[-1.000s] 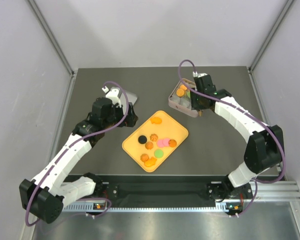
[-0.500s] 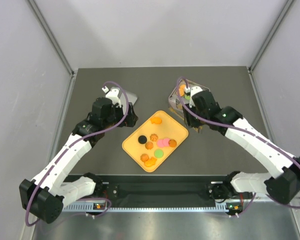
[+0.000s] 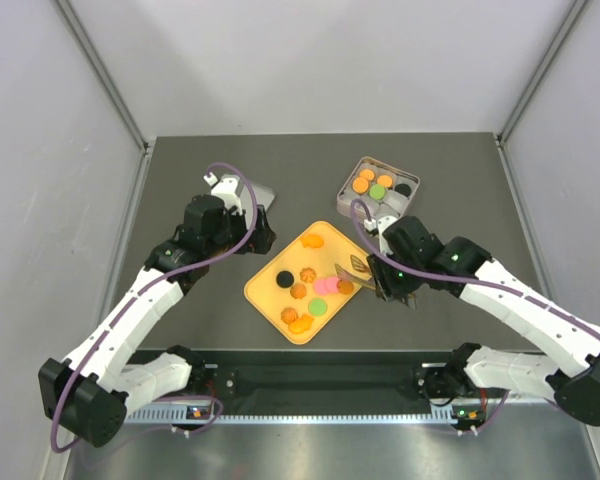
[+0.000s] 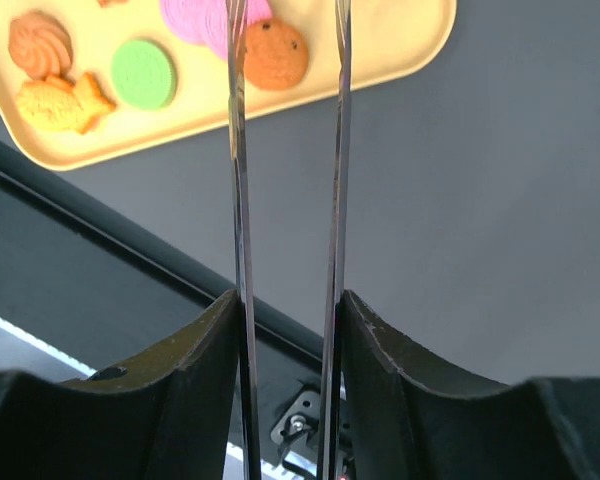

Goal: Pack the cookies

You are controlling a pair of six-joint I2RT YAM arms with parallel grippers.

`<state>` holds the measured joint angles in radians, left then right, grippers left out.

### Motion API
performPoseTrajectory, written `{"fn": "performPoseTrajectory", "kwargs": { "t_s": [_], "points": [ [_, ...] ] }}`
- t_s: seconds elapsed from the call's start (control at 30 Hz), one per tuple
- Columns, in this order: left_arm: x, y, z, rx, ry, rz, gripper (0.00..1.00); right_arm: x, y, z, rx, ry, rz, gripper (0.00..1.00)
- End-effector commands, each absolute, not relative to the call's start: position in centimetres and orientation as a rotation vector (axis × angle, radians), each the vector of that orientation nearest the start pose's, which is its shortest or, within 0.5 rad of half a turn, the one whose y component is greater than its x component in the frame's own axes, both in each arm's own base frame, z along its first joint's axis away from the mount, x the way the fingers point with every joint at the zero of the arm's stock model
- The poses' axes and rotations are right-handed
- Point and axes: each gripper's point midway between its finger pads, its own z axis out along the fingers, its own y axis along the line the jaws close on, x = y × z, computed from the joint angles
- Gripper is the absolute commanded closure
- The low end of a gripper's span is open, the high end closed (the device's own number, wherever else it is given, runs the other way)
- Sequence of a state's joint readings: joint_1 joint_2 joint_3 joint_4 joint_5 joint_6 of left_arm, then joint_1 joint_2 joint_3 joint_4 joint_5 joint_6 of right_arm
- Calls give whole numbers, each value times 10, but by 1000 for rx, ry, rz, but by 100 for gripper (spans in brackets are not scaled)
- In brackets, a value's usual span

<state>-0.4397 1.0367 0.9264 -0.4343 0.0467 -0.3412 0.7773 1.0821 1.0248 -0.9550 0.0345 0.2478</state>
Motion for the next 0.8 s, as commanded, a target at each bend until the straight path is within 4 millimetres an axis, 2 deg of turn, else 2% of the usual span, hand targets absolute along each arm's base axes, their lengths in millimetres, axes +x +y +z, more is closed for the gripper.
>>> {"fn": "performPoseTrajectory", "kwargs": {
  "t_s": [0.0, 0.77],
  "points": [
    [288, -159, 220, 134, 2118, -518, 1, 163, 176, 161, -687, 2531, 355, 57],
    [289, -160, 219, 134, 2123, -521, 1, 151, 179, 139, -768, 2590, 331, 55]
  ]
}}
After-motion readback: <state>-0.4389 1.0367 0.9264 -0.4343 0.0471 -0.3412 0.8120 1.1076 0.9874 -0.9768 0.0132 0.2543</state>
